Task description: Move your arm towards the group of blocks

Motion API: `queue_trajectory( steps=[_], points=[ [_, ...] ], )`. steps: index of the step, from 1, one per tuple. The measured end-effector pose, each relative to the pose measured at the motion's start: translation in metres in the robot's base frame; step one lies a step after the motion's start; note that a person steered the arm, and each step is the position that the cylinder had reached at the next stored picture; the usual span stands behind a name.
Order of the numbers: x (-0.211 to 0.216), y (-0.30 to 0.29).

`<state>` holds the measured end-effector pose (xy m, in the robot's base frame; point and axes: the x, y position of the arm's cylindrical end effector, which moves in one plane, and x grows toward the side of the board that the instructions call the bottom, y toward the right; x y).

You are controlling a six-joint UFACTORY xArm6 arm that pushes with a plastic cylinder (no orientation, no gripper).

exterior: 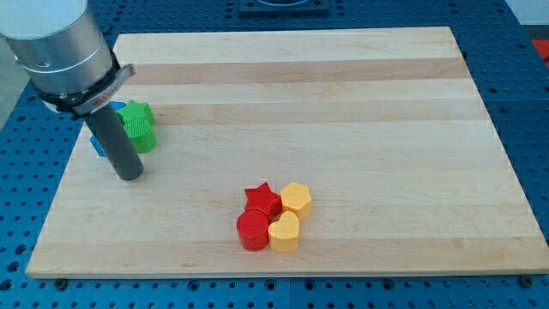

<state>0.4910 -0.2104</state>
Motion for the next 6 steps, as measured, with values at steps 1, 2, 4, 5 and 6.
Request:
queue_trajectory(
  steps=[1,2,4,5,6],
  points=[
    [0.005,-0.009],
    [0.011,-0.041],
    [-0.004,-0.094],
    [-0.016,-0.093],
    [-0.036,-0.074]
  ],
)
